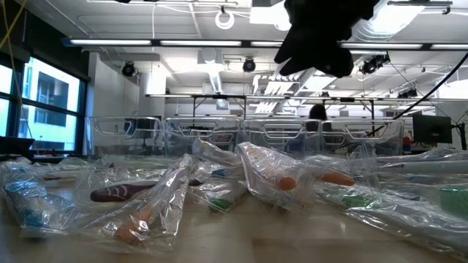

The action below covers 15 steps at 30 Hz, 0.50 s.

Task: Pick & Place Toothbrushes
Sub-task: Put the violet toothbrush into the right transparent bin

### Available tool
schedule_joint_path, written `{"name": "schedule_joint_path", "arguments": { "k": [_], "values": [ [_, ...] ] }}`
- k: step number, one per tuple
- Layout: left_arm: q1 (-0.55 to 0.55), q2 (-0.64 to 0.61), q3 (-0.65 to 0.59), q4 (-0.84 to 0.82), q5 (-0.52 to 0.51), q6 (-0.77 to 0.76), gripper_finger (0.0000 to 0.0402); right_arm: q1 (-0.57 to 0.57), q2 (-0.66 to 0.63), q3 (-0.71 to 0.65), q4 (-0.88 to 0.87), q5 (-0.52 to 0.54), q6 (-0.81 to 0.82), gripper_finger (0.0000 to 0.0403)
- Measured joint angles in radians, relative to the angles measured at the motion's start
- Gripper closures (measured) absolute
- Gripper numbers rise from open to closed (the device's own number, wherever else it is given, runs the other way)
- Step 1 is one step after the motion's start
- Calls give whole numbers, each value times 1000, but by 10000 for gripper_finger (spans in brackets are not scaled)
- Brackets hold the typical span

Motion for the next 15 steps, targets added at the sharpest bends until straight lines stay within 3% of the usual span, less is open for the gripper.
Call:
{"name": "schedule_joint_path", "arguments": {
  "k": [5, 15],
  "values": [
    [0, 0, 0, 0, 0, 0, 242, 0, 8, 0, -8, 0, -37, 296],
    [0, 0, 0, -1, -1, 0, 242, -14, 181, 0, 26, 25, -48, 296]
  ]
}}
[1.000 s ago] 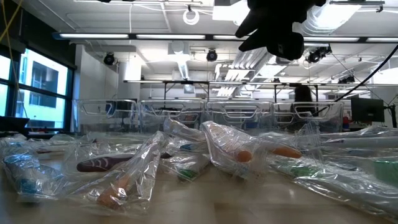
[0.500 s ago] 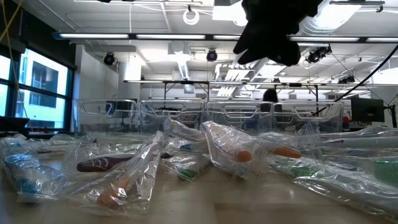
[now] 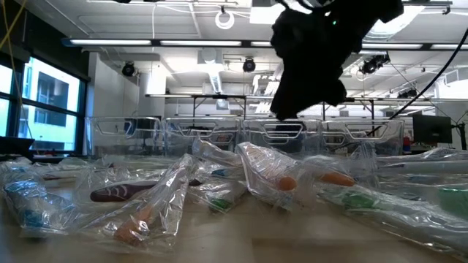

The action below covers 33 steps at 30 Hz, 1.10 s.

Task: Pick & Place Toothbrushes
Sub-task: Put the violet toothbrush into the right transparent bin

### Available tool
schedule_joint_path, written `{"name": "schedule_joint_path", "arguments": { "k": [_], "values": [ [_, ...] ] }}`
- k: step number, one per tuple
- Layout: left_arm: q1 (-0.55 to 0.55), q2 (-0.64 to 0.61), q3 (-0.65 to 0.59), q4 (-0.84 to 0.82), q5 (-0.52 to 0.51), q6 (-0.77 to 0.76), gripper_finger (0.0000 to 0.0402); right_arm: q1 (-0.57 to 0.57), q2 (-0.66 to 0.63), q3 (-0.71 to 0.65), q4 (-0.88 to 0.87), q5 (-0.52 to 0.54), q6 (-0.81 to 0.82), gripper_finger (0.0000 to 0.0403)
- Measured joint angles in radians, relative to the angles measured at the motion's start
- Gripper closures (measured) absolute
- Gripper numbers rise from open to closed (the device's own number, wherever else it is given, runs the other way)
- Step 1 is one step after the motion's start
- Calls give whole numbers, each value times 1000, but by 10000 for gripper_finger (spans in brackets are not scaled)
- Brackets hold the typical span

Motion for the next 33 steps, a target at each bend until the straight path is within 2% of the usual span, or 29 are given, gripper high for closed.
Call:
{"name": "schedule_joint_path", "arguments": {
  "k": [7, 33],
  "values": [
    [0, 0, 0, 1, 0, 0, 242, -50, 63, 0, 2, -24, 24, 296],
    [0, 0, 0, -21, -3, 0, 242, -68, 66, 0, -30, -12, 49, 296]
  ]
}}
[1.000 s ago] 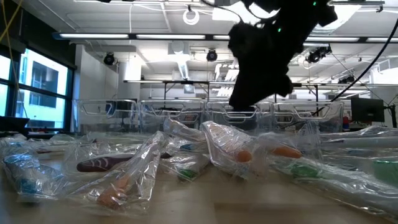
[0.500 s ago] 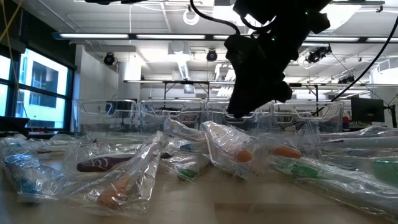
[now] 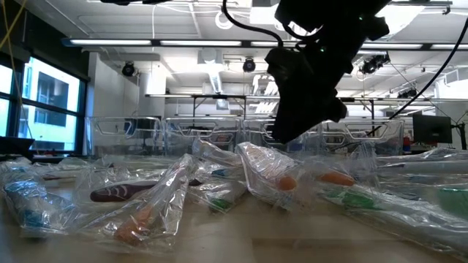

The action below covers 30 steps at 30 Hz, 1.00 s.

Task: Pick & Place Toothbrushes
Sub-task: Put the violet toothbrush into the right transparent bin

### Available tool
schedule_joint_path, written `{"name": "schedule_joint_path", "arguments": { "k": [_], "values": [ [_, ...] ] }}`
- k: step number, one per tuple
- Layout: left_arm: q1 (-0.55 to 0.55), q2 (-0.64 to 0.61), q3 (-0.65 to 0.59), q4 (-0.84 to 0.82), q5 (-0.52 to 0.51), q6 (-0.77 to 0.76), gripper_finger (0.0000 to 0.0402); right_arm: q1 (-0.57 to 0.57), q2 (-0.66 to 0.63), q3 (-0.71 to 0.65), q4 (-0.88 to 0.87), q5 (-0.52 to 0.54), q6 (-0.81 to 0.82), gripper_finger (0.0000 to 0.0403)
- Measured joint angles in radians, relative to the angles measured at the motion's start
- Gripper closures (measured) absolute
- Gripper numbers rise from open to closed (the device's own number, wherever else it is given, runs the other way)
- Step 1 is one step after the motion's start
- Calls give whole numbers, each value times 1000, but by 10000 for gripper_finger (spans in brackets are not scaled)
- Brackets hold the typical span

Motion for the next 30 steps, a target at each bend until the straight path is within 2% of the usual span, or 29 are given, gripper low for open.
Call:
{"name": "schedule_joint_path", "arguments": {
  "k": [19, 30],
  "values": [
    [0, 0, 0, 0, -1, 1, 242, 0, 0, 0, 0, 13, -1, 296],
    [0, 0, 1, -1, -2, 1, 242, 0, 73, -2, 59, 6, -1, 296]
  ]
}}
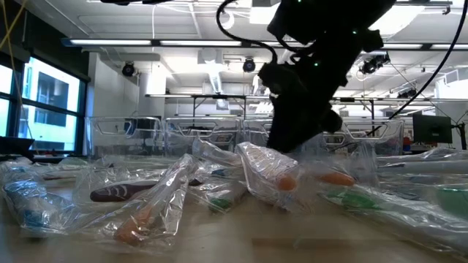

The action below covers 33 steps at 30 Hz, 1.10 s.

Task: Pick & Place Toothbrushes
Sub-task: Put the violet toothbrush into the right transparent bin

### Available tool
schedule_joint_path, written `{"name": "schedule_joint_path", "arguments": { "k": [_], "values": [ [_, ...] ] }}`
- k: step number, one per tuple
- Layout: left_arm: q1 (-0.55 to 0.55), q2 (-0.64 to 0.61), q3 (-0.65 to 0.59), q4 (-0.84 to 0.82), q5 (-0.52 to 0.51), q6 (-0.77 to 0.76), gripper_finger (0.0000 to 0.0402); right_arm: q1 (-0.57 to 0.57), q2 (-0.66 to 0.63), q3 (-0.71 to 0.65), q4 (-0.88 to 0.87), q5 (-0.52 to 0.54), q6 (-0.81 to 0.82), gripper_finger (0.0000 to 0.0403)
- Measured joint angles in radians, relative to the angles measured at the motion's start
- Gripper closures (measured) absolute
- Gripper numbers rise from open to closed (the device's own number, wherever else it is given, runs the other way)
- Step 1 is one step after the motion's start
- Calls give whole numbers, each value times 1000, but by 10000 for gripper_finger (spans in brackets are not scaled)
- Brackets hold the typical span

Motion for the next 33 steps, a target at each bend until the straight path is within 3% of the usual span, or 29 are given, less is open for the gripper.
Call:
{"name": "schedule_joint_path", "arguments": {
  "k": [9, 33],
  "values": [
    [0, 0, 0, 1, -6, 7, 242, 0, 56, -2, -6, -55, 1, 296],
    [0, 0, 0, 1, -7, 7, 242, -6, 69, -1, 13, -46, -26, 296]
  ]
}}
